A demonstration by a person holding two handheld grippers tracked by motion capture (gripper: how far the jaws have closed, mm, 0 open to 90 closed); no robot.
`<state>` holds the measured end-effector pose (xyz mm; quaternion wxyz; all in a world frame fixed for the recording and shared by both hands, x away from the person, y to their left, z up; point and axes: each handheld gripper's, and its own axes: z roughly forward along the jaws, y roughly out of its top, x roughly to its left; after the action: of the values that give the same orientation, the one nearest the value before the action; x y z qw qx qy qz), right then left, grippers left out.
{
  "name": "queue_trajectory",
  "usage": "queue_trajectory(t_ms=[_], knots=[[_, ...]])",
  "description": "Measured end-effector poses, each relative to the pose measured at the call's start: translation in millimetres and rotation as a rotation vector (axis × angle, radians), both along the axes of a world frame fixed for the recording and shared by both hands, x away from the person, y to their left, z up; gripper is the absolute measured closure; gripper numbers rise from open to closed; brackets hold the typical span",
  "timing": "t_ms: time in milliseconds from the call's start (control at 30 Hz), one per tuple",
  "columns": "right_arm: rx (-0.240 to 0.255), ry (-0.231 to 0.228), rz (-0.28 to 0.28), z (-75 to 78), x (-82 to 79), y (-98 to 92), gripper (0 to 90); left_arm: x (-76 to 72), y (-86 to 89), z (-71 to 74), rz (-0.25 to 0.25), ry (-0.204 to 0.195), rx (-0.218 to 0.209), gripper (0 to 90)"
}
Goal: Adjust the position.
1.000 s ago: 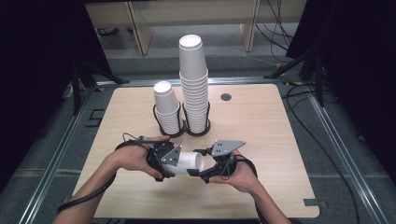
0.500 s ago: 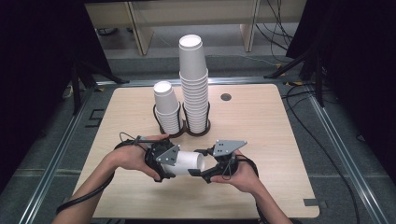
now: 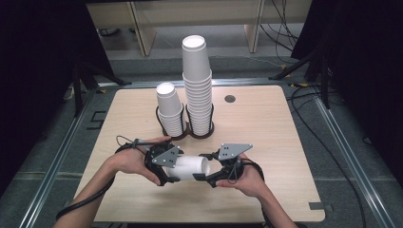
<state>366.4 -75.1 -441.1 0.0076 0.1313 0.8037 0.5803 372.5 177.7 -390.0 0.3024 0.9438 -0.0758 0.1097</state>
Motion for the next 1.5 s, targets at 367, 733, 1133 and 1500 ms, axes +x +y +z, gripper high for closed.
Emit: queue_trajectory(t_ms=[367,733,1133,1500], knots=[[0.011,-0.003,-0.026,0.8,0.9,-9.7,26.9,-2.4,10.0,3.8,0.039,-0.006,-0.135,12.2],[0.063,-0.011,-0.066,2.2,2.1,-22.8,26.9,-7.4,20.4,-9.6,0.157,0.008,-0.328,0.0],[0.057,-0.017,-0.067,4.2,3.6,-22.5,26.9,-8.8,23.5,-24.4,0.235,0.035,-0.414,0.0],[0.077,-0.014,-0.046,6.2,3.6,-17.3,26.9,-7.0,25.3,-25.7,0.231,0.057,-0.464,0.0]])
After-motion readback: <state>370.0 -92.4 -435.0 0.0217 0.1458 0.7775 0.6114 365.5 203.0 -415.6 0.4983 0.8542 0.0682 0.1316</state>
